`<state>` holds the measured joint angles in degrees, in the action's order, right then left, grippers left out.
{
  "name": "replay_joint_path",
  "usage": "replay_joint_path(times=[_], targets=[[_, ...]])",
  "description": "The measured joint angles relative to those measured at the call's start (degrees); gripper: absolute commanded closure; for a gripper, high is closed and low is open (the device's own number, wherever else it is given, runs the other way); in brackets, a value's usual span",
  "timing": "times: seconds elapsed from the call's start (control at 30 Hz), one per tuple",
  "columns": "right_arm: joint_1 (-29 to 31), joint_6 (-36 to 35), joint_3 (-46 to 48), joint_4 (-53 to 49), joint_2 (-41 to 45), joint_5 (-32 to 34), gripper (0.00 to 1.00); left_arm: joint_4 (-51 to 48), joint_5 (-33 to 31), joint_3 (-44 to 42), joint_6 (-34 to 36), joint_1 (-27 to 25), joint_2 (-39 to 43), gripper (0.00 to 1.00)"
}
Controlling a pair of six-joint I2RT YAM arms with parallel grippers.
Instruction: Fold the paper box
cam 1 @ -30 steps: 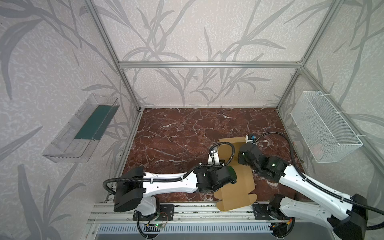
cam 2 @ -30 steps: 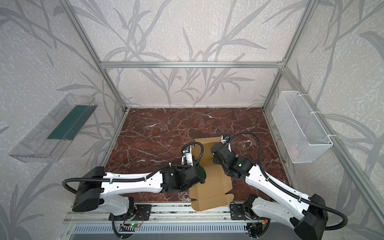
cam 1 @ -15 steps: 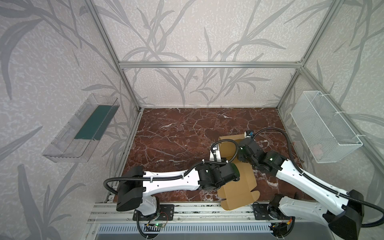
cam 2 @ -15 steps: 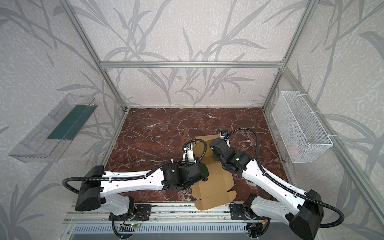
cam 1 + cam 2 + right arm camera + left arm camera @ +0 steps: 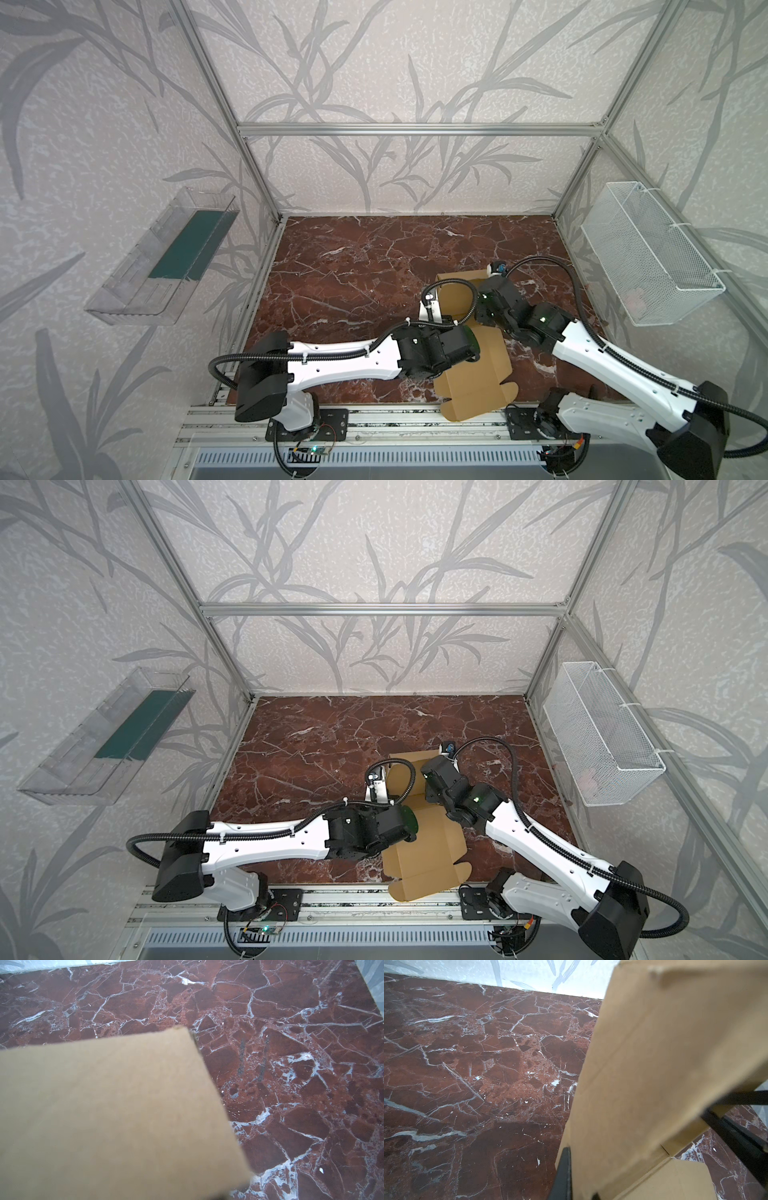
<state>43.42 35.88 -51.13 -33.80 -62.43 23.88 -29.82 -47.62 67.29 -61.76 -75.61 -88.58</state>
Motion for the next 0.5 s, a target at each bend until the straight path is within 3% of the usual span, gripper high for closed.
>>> replay_joint_path(times=[0.5], targets=[[-0.3,0.7,2.4,2.4,0.1,-2.0,0.80,-1.2,0.9,0.2,-0.3,0.0,0.0,1.00]])
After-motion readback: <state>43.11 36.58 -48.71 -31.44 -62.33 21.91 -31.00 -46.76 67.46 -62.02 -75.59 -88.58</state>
